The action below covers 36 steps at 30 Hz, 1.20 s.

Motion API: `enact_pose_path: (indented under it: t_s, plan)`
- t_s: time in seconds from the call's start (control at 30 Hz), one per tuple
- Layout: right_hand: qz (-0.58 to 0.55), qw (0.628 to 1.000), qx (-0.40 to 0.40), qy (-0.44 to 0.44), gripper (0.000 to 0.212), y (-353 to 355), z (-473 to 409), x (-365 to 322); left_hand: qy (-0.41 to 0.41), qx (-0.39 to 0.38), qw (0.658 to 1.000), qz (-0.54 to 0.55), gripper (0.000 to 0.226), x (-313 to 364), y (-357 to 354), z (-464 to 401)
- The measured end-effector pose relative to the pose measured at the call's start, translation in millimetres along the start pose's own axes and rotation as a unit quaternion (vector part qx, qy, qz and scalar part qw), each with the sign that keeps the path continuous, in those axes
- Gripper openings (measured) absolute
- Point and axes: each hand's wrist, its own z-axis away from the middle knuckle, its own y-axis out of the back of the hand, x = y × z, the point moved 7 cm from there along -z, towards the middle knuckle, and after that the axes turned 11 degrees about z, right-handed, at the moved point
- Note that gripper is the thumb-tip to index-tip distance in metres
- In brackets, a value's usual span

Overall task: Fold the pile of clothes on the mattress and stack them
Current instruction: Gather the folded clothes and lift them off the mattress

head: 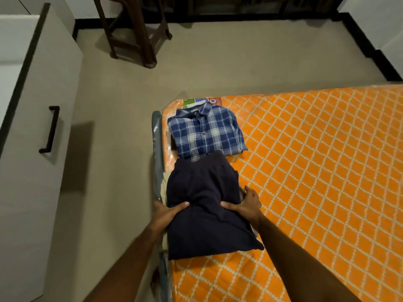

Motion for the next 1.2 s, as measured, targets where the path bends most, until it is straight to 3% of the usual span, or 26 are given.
enact_pose_path:
  t_s: [0.07,0.13,0.27,0.37,0.63,0.73,0.87,1.0,1.13,1.2]
  plan:
    - [-0.066,0.997,-0.017,0.031,0.126,2,0,-6,-0.005,0.001,1.000,0.000,0.068,5,-3,5]
    - [-0.133,0.987,-0.070,0.051,0.105,-4,4,-14,-0.002,-0.021,0.999,0.024,0.057,8,-4,9]
    - [-0.200,0.961,-0.189,0.013,0.081,-20,17,-19,0.030,-0.103,0.993,0.047,0.102,5,-2,9]
    - [-0.202,0.946,-0.252,-0.009,0.067,-24,22,-22,0.061,-0.141,0.988,0.032,0.103,-1,4,5]
    - [-0.296,0.919,-0.260,-0.005,0.061,-35,50,-18,0.112,-0.181,0.977,0.028,0.095,-14,9,28]
    - [-0.303,0.914,-0.268,0.010,0.068,-29,76,-25,0.140,-0.189,0.971,0.050,0.079,-14,16,59]
    - [-0.315,0.911,-0.263,0.035,0.074,-17,117,-41,0.172,-0.183,0.963,0.098,0.075,-3,37,105]
    - [-0.318,0.907,-0.269,0.057,0.076,-3,169,-71,0.175,-0.184,0.958,0.135,0.087,26,65,164]
    - [-0.304,0.908,-0.272,0.098,0.084,11,221,-120,0.174,-0.185,0.940,0.230,0.072,38,109,212]
    - [-0.286,0.910,-0.276,0.116,0.072,14,243,-149,0.171,-0.203,0.933,0.244,0.076,45,133,232]
